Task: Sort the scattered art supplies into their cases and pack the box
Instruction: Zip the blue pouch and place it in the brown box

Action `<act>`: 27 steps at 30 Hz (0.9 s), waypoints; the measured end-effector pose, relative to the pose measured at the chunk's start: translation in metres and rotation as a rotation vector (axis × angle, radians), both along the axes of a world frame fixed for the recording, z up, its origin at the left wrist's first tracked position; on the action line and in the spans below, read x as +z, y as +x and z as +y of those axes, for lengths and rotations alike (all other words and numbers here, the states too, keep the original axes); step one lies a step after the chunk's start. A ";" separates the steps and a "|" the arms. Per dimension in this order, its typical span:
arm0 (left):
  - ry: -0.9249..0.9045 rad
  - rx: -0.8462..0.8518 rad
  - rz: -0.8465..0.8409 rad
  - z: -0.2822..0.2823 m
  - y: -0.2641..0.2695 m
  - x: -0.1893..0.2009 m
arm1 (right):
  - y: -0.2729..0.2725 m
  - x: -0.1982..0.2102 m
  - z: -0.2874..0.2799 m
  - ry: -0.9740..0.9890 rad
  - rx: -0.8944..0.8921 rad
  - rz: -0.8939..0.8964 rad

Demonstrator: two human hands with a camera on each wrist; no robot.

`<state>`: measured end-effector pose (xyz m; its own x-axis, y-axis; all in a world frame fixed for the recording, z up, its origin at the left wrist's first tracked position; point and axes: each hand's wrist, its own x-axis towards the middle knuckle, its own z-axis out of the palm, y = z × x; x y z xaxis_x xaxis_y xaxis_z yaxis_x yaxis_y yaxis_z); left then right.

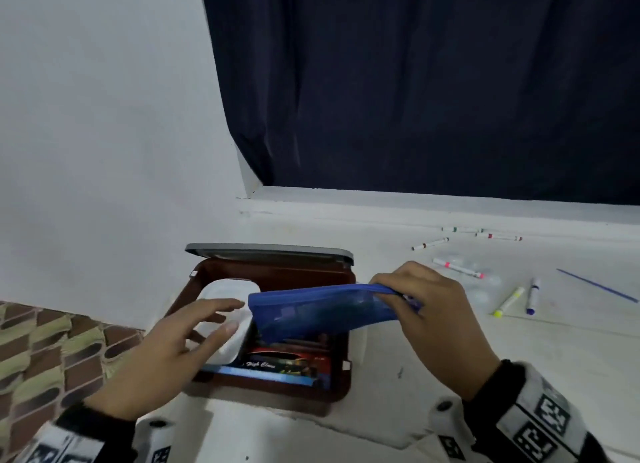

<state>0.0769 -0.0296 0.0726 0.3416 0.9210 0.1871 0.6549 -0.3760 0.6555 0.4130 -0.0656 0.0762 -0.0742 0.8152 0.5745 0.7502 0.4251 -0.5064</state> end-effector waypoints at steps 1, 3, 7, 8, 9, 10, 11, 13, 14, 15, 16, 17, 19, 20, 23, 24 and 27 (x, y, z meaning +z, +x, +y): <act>0.009 -0.040 0.123 0.009 -0.016 -0.006 | -0.010 -0.002 0.005 0.003 -0.011 -0.046; -0.018 -0.149 0.328 0.026 -0.038 -0.013 | -0.030 -0.004 0.013 0.033 -0.034 -0.148; -0.113 -0.263 0.648 0.048 -0.049 -0.016 | -0.061 -0.003 0.023 0.094 -0.084 -0.428; -0.117 -0.286 0.705 0.052 -0.046 -0.014 | -0.066 -0.004 0.026 0.092 -0.091 -0.476; -0.119 -0.313 0.753 0.055 -0.043 -0.011 | -0.069 -0.004 0.029 0.091 -0.096 -0.505; -0.122 -0.338 0.793 0.059 -0.042 -0.009 | -0.071 -0.004 0.032 0.094 -0.097 -0.521; -0.125 -0.361 0.835 0.062 -0.040 -0.007 | -0.071 -0.004 0.035 0.096 -0.094 -0.527; -0.116 -0.388 0.908 0.068 -0.038 -0.005 | -0.072 -0.004 0.040 0.086 -0.092 -0.523; -0.104 -0.394 0.926 0.070 -0.037 -0.005 | -0.073 -0.004 0.042 0.083 -0.096 -0.519; -0.091 -0.399 0.939 0.072 -0.037 -0.004 | -0.074 -0.005 0.043 0.091 -0.105 -0.514; -0.074 -0.402 0.949 0.073 -0.035 -0.004 | -0.077 -0.005 0.044 0.112 -0.115 -0.501; -0.062 -0.405 0.962 0.073 -0.034 -0.003 | -0.080 -0.005 0.044 0.144 -0.125 -0.481; -0.054 -0.407 0.985 0.076 -0.034 -0.004 | -0.085 -0.005 0.045 0.220 -0.134 -0.431; -0.061 -0.409 0.979 0.078 -0.036 -0.005 | -0.086 -0.005 0.046 0.250 -0.137 -0.402; -0.109 -0.450 0.899 0.087 -0.048 -0.010 | -0.092 -0.011 0.043 0.253 -0.151 -0.353; -0.114 -0.474 0.872 0.090 -0.053 -0.011 | -0.095 -0.014 0.042 0.237 -0.141 -0.368; -0.113 -0.554 0.809 0.098 -0.062 -0.012 | -0.102 -0.016 0.036 0.160 -0.125 -0.450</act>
